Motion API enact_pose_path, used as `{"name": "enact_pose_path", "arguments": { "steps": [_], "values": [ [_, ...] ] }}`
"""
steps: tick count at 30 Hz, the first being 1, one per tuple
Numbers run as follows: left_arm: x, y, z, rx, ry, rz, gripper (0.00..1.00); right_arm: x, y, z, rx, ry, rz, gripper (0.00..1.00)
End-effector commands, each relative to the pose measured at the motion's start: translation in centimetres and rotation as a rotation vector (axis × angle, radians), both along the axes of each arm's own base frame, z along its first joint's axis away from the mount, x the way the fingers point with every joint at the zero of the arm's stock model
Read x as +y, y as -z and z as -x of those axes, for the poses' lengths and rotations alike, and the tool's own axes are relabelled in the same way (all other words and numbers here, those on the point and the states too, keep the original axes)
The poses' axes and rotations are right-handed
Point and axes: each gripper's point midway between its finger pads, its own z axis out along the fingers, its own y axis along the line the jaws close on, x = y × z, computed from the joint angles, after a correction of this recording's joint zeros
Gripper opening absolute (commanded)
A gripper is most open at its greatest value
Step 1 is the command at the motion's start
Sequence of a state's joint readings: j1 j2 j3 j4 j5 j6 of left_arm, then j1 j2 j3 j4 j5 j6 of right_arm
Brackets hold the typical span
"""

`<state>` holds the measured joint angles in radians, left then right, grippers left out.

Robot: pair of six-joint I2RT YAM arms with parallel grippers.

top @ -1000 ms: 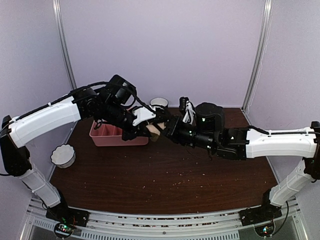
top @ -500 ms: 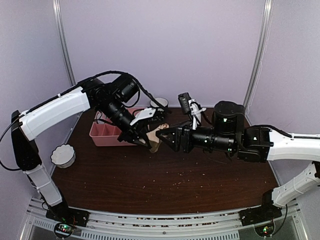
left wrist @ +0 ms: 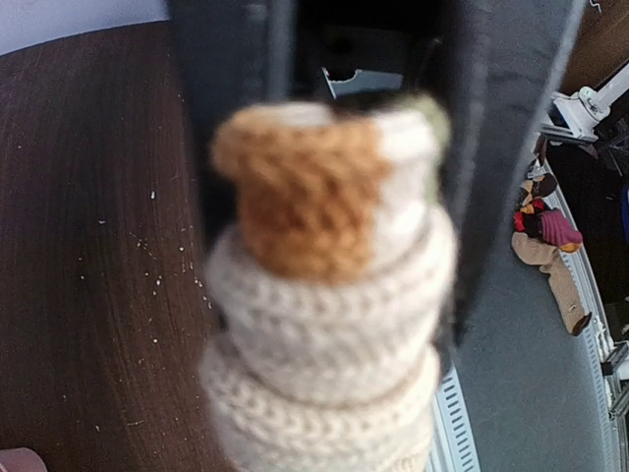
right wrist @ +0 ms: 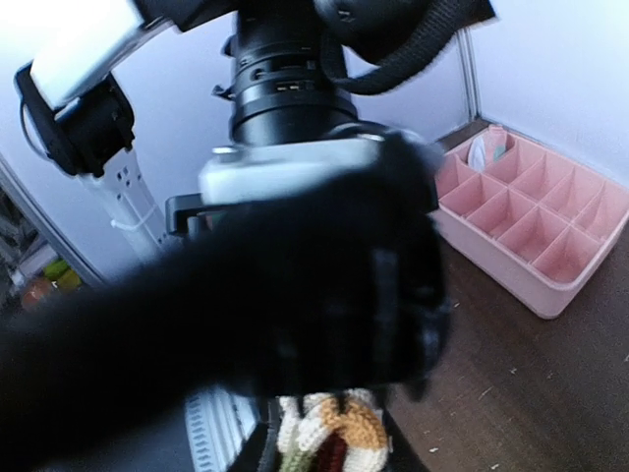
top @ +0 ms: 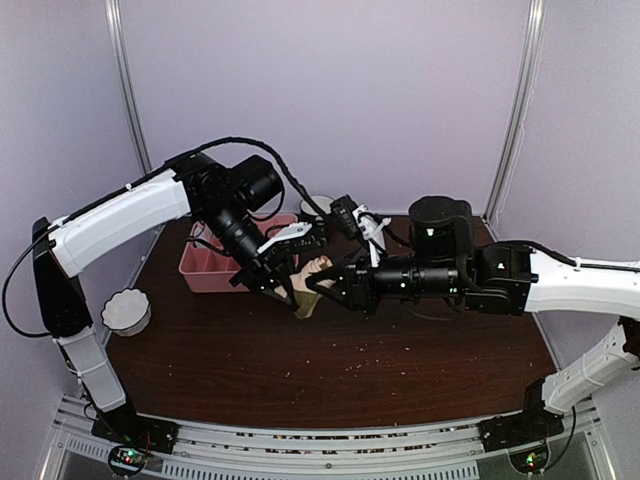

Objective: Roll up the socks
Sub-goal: Roll the sock.

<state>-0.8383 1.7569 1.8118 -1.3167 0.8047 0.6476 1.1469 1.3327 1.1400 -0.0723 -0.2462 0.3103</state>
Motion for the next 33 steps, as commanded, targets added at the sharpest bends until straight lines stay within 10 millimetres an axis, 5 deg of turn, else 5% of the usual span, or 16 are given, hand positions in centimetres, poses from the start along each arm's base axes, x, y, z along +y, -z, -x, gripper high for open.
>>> {"name": "enact_pose_path", "arguments": {
  "steps": [1, 4, 10, 18, 24, 33],
  "values": [
    [-0.7, -1.3, -0.8, -0.037, -0.001, 0.053, 0.21, -0.2, 0.7, -0.4, 0.01, 0.03, 0.039, 0.04],
    [-0.8, -1.6, -1.7, -0.103, -0.039, 0.062, 0.39, -1.0, 0.8, -1.9, 0.004, 0.132, 0.045, 0.0],
    [-0.7, -2.3, -1.6, -0.131, -0.056, 0.092, 0.5, -2.2, 1.1, -4.6, 0.014, 0.32, -0.005, 0.0],
    [-0.6, -1.1, -1.7, -0.129, -0.078, 0.09, 0.52, -2.0, 0.1, -5.5, 0.059, 0.403, -0.125, 0.0],
    [-0.9, -1.2, -4.1, -0.264, -0.176, 0.112, 0.52, -0.7, -0.2, -5.1, 0.132, 0.37, -0.204, 0.0],
    [-1.2, -0.8, -4.7, -0.38, -0.196, 0.079, 0.51, 0.2, -0.1, -5.4, 0.227, 0.381, -0.284, 0.0]
  ]
}}
